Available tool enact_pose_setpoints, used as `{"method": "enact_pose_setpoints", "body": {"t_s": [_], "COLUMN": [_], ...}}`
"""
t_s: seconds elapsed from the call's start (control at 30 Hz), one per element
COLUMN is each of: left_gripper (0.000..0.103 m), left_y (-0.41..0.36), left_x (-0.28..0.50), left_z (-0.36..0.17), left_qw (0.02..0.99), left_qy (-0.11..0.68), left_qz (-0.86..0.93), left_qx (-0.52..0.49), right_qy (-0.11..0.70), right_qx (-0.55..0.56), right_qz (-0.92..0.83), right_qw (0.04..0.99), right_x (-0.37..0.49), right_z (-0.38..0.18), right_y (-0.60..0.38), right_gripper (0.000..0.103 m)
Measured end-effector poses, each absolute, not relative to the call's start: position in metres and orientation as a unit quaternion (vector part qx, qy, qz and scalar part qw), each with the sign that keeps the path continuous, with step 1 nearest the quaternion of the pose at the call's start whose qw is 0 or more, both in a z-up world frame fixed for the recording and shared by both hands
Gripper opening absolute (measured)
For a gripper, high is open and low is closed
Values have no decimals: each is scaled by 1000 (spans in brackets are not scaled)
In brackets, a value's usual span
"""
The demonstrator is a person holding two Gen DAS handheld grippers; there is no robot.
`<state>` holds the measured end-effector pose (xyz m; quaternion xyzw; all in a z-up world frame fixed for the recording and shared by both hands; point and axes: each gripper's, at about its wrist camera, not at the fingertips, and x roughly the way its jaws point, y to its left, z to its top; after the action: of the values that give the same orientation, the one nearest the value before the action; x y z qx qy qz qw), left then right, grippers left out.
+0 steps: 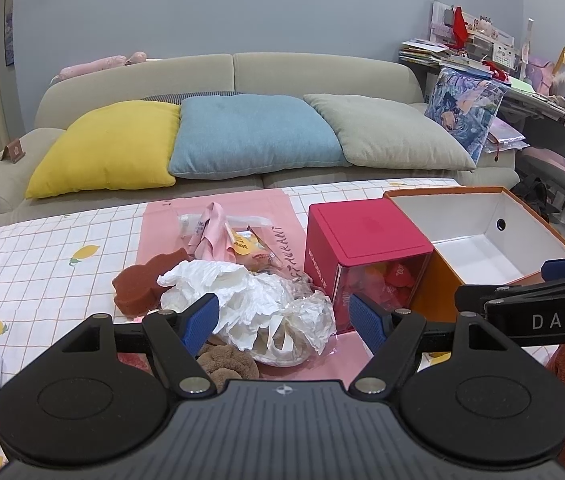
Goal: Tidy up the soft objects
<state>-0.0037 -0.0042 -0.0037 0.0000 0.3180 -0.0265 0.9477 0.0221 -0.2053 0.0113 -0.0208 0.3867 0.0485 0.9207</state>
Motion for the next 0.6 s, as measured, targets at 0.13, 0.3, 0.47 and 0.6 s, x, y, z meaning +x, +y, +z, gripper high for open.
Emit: {"method": "enact_pose_setpoints", "body": {"t_s": [0.13, 0.3, 0.47, 0.6], "left_gripper": [87, 87, 87, 87], "left_y": [-5, -6, -6, -7], "left_x": [-5, -6, -7, -7], "left_z": [-2, 0, 0, 0], "left_qw": [948, 948, 948, 948], "left_qy": [317, 317, 317, 318], "left_qz": [-27, -28, -28, -28], "left_qx": [0, -1, -2, -2], "right_qy": [387, 388, 390, 393], "right_qx": [-21, -21, -23, -23], "right_qz": [48, 49, 50, 50], "right_qw": [921, 920, 919, 918], "right_x": [22, 22, 22, 22], "right_z": [11, 10, 9, 8], "right_y": [-206, -206, -205, -204], "right_gripper": [100, 100, 100, 100]}}
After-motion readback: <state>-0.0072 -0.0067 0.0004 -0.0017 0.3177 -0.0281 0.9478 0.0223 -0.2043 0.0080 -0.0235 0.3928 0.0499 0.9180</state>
